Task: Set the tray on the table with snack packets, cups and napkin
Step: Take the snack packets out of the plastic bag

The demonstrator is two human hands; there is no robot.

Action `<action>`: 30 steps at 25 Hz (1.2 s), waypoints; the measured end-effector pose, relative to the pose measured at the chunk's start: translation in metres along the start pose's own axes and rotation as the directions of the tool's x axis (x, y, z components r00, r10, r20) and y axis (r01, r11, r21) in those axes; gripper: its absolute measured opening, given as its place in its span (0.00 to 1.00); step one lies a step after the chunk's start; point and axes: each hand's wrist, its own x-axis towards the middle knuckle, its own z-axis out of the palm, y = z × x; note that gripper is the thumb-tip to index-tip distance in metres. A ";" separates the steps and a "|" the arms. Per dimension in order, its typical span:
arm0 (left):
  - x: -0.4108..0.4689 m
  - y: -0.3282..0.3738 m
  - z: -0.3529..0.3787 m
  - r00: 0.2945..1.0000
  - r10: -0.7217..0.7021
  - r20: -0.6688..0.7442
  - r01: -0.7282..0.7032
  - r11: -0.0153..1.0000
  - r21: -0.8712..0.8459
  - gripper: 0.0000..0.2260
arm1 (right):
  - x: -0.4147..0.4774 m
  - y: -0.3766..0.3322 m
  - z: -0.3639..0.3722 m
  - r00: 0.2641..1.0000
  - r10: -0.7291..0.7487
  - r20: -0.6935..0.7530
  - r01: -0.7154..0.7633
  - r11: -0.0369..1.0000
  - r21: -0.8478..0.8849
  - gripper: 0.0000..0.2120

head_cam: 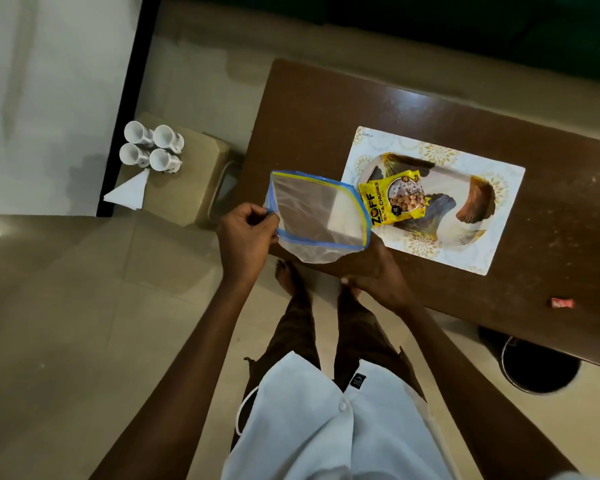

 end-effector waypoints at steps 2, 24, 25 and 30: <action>-0.006 0.009 -0.004 1.000 -0.022 -0.003 0.021 0.999 -0.045 0.07 | -0.002 -0.023 0.015 0.995 0.004 -0.096 0.011 0.988 0.157 0.39; -0.003 0.014 -0.027 0.950 -0.006 0.311 0.118 0.931 -0.344 0.05 | -0.031 -0.152 -0.054 0.931 -0.150 -0.334 0.249 0.928 0.279 0.06; -0.007 0.016 -0.028 0.962 0.000 0.274 0.101 0.928 -0.357 0.06 | -0.032 -0.153 -0.051 0.919 -0.133 -0.372 0.252 0.923 0.291 0.06; -0.015 0.022 -0.021 0.993 -0.006 0.116 0.050 0.924 -0.378 0.14 | -0.049 -0.138 -0.035 0.970 -0.018 -0.242 0.117 0.907 0.404 0.17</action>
